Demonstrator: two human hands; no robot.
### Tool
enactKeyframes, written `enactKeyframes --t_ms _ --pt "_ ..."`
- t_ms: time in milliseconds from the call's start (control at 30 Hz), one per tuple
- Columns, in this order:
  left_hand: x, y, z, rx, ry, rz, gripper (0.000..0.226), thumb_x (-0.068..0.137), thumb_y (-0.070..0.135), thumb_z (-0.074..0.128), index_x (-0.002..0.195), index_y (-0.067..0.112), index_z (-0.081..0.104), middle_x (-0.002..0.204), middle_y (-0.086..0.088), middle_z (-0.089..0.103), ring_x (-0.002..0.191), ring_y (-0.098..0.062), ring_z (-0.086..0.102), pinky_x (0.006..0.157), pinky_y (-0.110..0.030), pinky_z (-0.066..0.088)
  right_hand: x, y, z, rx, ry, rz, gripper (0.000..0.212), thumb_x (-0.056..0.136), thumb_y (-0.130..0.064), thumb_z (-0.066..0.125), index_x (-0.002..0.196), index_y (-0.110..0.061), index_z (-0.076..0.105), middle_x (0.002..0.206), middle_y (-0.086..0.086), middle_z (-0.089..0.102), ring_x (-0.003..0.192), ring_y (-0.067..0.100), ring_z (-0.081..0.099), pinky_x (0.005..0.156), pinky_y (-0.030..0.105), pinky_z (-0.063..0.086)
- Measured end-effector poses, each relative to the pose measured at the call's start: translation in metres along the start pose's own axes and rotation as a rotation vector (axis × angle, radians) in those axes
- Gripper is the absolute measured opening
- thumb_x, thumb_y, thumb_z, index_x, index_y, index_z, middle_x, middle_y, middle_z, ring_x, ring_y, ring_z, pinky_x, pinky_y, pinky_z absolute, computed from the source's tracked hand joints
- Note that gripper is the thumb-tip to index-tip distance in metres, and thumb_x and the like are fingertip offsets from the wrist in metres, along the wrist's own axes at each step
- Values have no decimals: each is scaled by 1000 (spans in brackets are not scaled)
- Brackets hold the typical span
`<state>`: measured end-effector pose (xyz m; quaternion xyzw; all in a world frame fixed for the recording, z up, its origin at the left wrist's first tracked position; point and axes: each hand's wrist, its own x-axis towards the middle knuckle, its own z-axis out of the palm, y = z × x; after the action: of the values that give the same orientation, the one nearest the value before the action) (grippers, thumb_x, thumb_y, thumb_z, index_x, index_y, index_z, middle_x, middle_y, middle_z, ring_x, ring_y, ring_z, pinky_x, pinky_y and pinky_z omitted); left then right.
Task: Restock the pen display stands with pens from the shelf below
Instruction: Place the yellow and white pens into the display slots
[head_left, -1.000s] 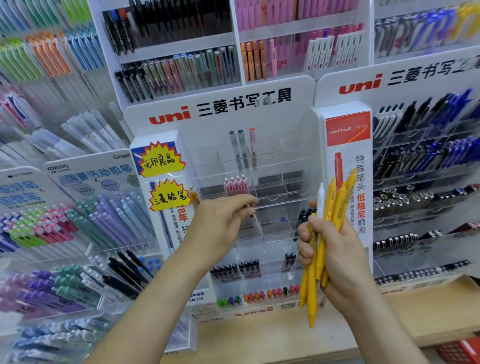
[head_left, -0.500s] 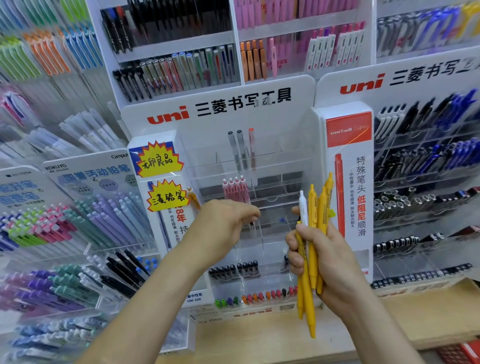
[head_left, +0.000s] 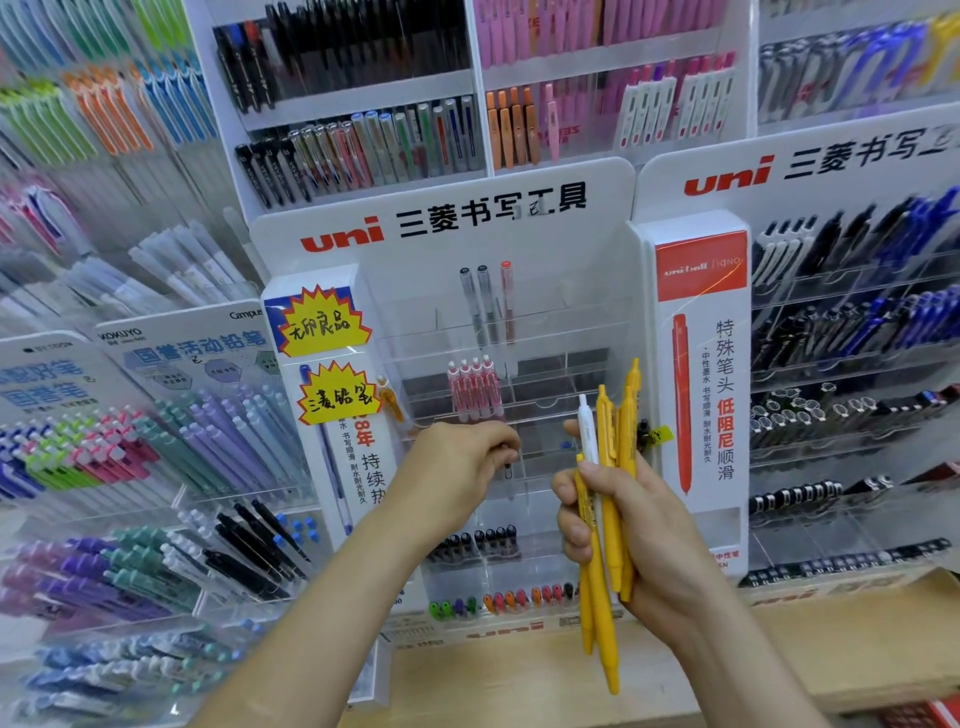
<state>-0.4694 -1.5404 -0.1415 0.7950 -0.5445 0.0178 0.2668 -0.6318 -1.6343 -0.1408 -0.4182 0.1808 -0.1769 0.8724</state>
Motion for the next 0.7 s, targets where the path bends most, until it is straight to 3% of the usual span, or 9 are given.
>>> enactKeyframes --t_ms 133,200,300,400,533,700 --pt "-9 17 -3 53 229 21 17 90 31 62 95 18 72 80 5 71 71 -10 64 64 -23 50 -2 -1 0 -23 -72 6 45 88 -20 66 126 -7 49 75 10 58 51 17 50 45 25 42" --pt "-14 40 -11 -221 302 -109 21 93 37 60 85 23 73 70 8 67 64 -8 58 57 -20 45 -3 -1 1 -33 -105 9 39 83 -23 65 116 -9 51 73 9 58 50 16 51 44 25 43" --pt "-7 65 -20 -687 99 -380 26 82 48 61 81 26 73 66 9 66 57 -4 57 52 -21 44 -3 -1 5 -74 -171 21 22 83 -25 66 105 -21 60 73 10 58 49 17 51 44 25 43" --pt "-3 69 -24 -929 -14 -472 25 83 37 68 78 14 72 63 0 65 48 -19 55 48 -28 47 -4 0 9 -87 -204 44 31 85 -24 64 115 -26 62 74 12 58 50 20 51 45 27 44" --pt "-3 61 -22 -1017 93 -546 27 92 33 57 85 11 71 78 -6 72 71 -16 65 67 -30 57 -3 -3 9 -3 -211 85 34 84 -21 63 117 -25 63 77 16 59 50 21 51 44 26 43" --pt "3 62 -27 -1198 301 -584 28 102 25 41 91 6 59 79 -11 72 74 -24 70 68 -34 60 -2 2 8 26 -195 116 29 84 -17 63 112 -19 61 79 18 58 48 19 49 41 23 40"
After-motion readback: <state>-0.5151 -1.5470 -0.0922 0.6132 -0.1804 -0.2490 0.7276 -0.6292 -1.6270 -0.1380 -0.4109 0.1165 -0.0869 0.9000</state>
